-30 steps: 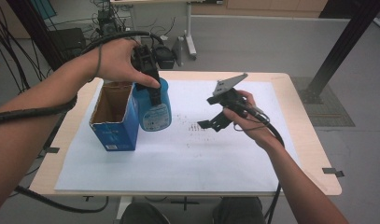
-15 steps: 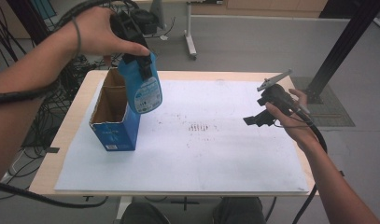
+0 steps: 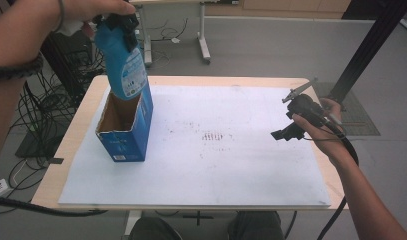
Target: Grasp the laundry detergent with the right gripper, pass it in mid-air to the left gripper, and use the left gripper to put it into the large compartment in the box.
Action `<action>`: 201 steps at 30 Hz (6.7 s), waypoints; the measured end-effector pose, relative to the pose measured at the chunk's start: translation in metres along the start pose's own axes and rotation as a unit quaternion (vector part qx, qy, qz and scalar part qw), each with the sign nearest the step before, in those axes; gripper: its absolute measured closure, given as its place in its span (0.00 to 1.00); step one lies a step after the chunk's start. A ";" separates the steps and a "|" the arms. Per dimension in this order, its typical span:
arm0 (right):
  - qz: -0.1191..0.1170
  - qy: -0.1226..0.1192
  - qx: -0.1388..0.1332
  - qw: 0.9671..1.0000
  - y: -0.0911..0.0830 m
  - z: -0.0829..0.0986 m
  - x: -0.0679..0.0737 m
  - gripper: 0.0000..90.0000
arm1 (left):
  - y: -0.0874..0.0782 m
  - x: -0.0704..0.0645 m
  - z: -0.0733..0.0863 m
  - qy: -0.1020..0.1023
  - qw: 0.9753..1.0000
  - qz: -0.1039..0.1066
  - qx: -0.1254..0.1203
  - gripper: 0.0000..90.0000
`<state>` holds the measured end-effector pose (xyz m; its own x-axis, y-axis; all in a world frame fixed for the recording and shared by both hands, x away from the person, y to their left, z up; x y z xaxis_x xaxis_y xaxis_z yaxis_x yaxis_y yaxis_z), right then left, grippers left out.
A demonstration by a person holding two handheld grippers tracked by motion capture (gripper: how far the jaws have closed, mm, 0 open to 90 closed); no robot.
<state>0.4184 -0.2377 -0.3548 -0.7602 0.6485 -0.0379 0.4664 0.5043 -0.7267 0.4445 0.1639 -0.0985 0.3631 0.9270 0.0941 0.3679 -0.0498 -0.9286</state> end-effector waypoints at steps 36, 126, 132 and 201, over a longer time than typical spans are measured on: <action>0.008 -0.017 0.014 1.000 -0.007 -0.001 0.007 0.05 | 0.008 0.075 0.010 -0.239 0.969 -0.054 -0.008 0.41; 0.014 -0.004 0.038 0.999 0.007 0.012 0.006 0.05 | 0.240 0.047 0.093 -0.196 0.979 -0.021 0.050 0.41; 0.013 -0.005 0.040 0.999 0.009 0.012 0.007 0.05 | 0.252 0.047 0.099 -0.193 0.980 -0.019 0.052 0.41; 0.031 -0.007 0.055 0.998 -0.002 0.015 0.001 0.05 | 0.255 0.046 0.097 -0.186 0.981 -0.023 0.046 0.40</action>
<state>0.4099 -0.2472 -0.3638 -0.7378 0.6686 -0.0934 0.4604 0.3972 -0.7939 0.4716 0.2297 -0.3658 0.0048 0.9999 0.0154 0.2916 0.0133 -0.9564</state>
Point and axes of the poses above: each handheld gripper's, and its own axes: y roughly forward along the jaws, z roughly out of its underside, x roughly to its left, the point moved 9 cm from there along y, roughly forward along the jaws, and after that the axes turned 12 degrees about -x, right-handed, at the moved point
